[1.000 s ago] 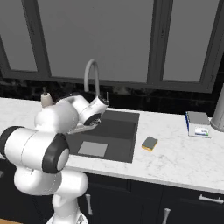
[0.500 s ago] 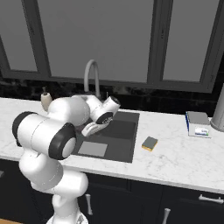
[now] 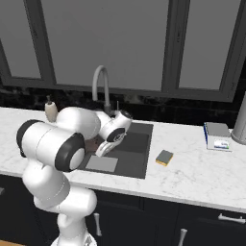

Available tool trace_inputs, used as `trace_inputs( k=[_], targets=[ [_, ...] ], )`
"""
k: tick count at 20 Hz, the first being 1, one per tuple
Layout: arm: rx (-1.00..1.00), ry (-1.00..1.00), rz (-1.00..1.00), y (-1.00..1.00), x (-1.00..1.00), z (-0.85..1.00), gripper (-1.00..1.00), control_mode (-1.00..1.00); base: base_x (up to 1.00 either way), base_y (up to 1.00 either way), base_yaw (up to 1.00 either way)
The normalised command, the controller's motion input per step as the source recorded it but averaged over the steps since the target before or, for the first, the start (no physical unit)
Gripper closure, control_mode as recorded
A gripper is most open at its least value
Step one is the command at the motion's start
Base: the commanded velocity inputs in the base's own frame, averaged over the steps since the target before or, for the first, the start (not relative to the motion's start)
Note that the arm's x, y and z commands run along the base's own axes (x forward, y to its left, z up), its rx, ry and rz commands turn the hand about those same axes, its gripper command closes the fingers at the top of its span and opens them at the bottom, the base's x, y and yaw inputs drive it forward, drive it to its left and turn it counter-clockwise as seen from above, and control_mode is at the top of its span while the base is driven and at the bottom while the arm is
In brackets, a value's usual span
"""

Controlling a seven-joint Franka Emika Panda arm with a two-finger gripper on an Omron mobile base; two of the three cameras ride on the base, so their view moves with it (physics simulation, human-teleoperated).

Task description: Pick the pan and sponge and place them into the sink. Then turn on the water.

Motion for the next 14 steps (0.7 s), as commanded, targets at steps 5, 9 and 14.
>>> trace_inputs(
  k=[5,9,14],
  targets=[
    [-0.02,0.07,0.05,-0.07,0.1,-0.3,1.0,-1.0,0.0,0.0,0.0],
    [-0.02,0.06,0.01,-0.22,0.05,-0.11,1.0,-1.0,0.0,0.0,0.0],
    [-0.04,0.12,0.0,-0.05,0.31,-0.34,1.0,-1.0,0.0,0.0,0.0]
  ],
)
